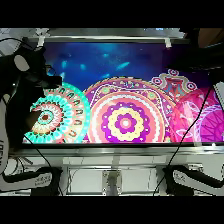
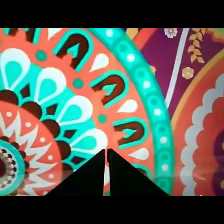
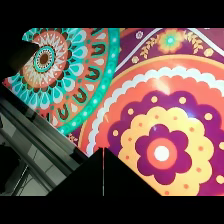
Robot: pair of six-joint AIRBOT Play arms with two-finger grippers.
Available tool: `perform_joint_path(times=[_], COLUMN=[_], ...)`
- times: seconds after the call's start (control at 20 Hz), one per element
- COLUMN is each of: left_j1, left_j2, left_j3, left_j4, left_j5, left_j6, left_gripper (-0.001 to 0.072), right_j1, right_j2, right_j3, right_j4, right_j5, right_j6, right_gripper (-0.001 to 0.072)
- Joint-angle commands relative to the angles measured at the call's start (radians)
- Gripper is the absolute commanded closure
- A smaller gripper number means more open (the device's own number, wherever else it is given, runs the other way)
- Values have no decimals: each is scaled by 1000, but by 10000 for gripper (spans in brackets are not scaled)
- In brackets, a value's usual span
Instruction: Fold the clothes and pants, and hang the long-sleeved shirts on hangers.
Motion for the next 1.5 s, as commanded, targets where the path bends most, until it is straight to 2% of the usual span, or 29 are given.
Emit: perform_joint_path(times=[0.0,0.05,0.15,0.2,0.25,0.3,0.45,0.85,0.9,0.95,1.0,1.15,1.25,1.35,1.45], left_j1=[4,10,38,68,109,145,210,210,206,199,188,110,6,-147,-344], left_j2=[-53,-65,-76,-77,-77,-80,-126,-286,-296,-299,-298,-285,-249,-189,-116], left_j3=[0,0,0,0,1,1,1,1,1,1,4,80,172,275,346], left_j4=[318,485,779,879,897,872,853,817,819,823,836,865,862,828,740], left_j5=[47,46,56,70,97,118,116,-13,-13,-12,-14,-98,-157,-190,-164], left_j6=[8,-10,-68,-99,-116,-119,-118,-117,-107,-89,-72,-32,-17,-18,-54], left_gripper=[182,-13,-6,-5,-3,1,2,8,126,527,686,683,683,683,683], right_j1=[1,1,1,1,1,1,1,1,1,1,1,-2,-14,-50,-111], right_j2=[0,0,-1,-1,-2,-6,-32,-97,-97,-97,-97,-94,-87,-87,-80], right_j3=[1,1,0,0,0,0,-2,-2,-2,-2,-2,-1,20,91,183], right_j4=[-20,-31,-53,-61,-71,-80,-81,-81,-80,-80,-80,-80,-87,-105,-148], right_j5=[-84,-91,-97,-103,-109,-111,-109,-137,-159,-179,-194,-212,-189,-124,-34], right_j6=[-3,-3,-3,-3,-3,-3,-2,-2,-2,-2,-2,-2,-3,-3,-6], right_gripper=[668,598,234,210,207,176,172,176,176,177,177,178,180,203,209])
